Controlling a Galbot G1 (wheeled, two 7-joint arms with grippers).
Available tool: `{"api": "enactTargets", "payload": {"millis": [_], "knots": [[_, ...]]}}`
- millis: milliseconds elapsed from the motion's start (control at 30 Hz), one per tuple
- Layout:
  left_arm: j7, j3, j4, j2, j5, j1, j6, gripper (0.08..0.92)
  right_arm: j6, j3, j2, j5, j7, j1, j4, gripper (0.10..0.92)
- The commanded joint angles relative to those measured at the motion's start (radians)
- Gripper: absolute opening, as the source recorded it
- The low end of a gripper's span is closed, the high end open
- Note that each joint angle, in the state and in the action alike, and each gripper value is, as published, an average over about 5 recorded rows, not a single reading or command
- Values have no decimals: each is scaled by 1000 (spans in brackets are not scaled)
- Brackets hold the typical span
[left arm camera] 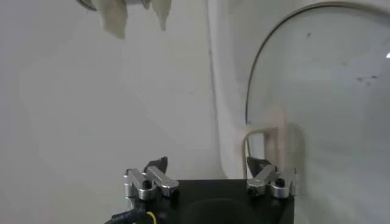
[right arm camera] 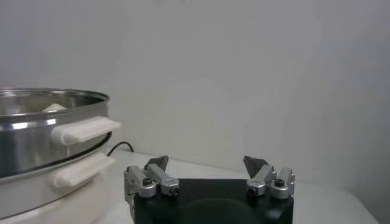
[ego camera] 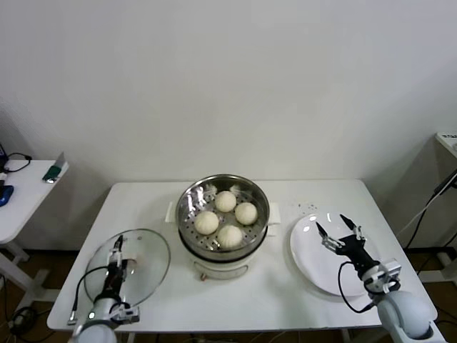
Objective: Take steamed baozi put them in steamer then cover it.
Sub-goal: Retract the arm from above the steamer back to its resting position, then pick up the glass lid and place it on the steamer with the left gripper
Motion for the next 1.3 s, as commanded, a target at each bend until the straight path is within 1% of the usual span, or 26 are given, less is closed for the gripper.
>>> {"api": "enactTargets", "payload": {"millis": [33, 200, 433, 633, 733, 833, 967, 1133, 1300], "knots": [[-30, 9, 96, 5, -13, -77, -2, 749, 1, 4, 7, -21, -11, -5, -2, 823], [-31, 10, 105, 0, -14, -76, -8, 611, 1, 2, 17, -31, -12, -1, -7, 823], [-34, 7, 74, 9, -42, -58, -12, 403, 6, -3, 28, -42, -13, 10, -18, 823], [-39, 9, -14, 28, -84, -15, 0, 230, 10, -5, 30, -46, -14, 14, -22, 823], [-50, 16, -83, 46, -107, 21, 27, 163, 11, -4, 26, -46, -14, 13, -23, 823], [-55, 24, -172, 74, -133, 66, 72, 146, 11, -3, 20, -46, -14, 14, -23, 823], [-37, 25, -323, 126, -170, 141, 160, 146, 11, -5, 9, -48, -14, 18, -26, 823], [-14, 32, -497, 223, -196, 221, 305, 146, 10, -17, -6, -53, -13, 37, -43, 823], [35, 61, -616, 322, -237, 236, 408, 146, 8, -37, -15, -59, -10, 71, -72, 823]]}}
